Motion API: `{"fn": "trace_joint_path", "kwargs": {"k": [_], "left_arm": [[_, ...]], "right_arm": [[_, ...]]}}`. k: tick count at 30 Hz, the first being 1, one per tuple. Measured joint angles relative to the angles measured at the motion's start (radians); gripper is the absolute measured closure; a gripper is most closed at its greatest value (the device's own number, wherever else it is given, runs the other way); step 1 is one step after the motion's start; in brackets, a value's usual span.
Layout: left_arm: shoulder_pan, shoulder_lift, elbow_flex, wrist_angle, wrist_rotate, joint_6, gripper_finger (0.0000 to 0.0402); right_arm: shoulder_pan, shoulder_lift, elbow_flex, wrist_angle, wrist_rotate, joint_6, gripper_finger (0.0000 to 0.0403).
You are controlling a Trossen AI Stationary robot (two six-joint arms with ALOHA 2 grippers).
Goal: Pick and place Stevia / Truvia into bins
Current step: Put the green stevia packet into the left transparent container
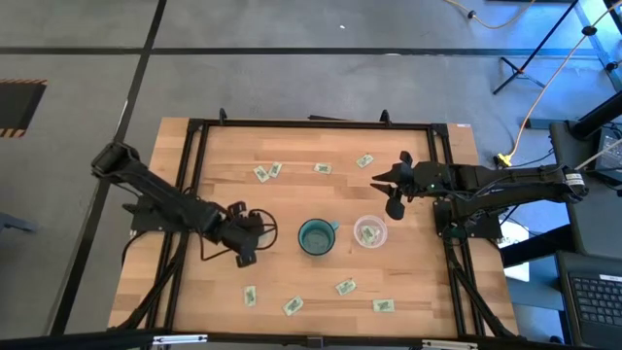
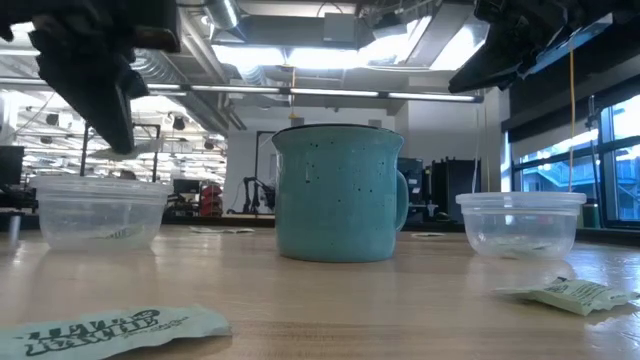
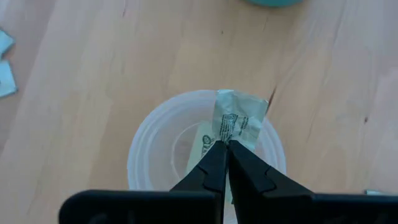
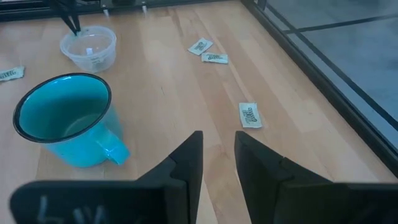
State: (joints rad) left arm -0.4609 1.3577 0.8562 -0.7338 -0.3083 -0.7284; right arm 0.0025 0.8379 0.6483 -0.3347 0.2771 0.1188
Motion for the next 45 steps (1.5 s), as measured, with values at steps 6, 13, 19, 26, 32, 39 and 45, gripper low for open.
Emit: {"fn": "trace_joint_path", "kwargs": {"k": [6, 13, 19, 26, 32, 39, 45], "left_arm": [[0.021, 0.052, 0.000, -0.009, 0.059, -0.009, 0.0394], [0.026, 0.096, 0.001, -0.043, 0.093, -0.047, 0.0393], [0.028, 0.102, 0.001, -0.049, 0.090, -0.054, 0.0387], [0.038, 0.088, 0.001, -0.053, 0.091, -0.047, 0.0347], [0.044, 0.050, 0.013, -0.043, 0.138, -0.022, 0.0326], [-0.026, 0.043, 0.014, 0.149, 0.361, 0.069, 0.0326], [-0.124, 0.052, 0.015, 0.290, 0.297, 0.176, 0.0326]], "right_arm": [[0.000, 0.000, 0.000, 0.000, 0.000, 0.000, 0.0306], [0.000, 0.000, 0.000, 0.001, 0.000, 0.000, 0.0306], [0.000, 0.000, 0.000, 0.001, 0.000, 0.000, 0.0306], [0.000, 0.000, 0.000, 0.001, 0.000, 0.000, 0.0306], [0.000, 0.000, 0.000, 0.001, 0.000, 0.000, 0.0306], [0.000, 0.000, 0.000, 0.001, 0.000, 0.004, 0.0306], [0.000, 0.000, 0.000, 0.001, 0.000, 0.004, 0.0306]]}}
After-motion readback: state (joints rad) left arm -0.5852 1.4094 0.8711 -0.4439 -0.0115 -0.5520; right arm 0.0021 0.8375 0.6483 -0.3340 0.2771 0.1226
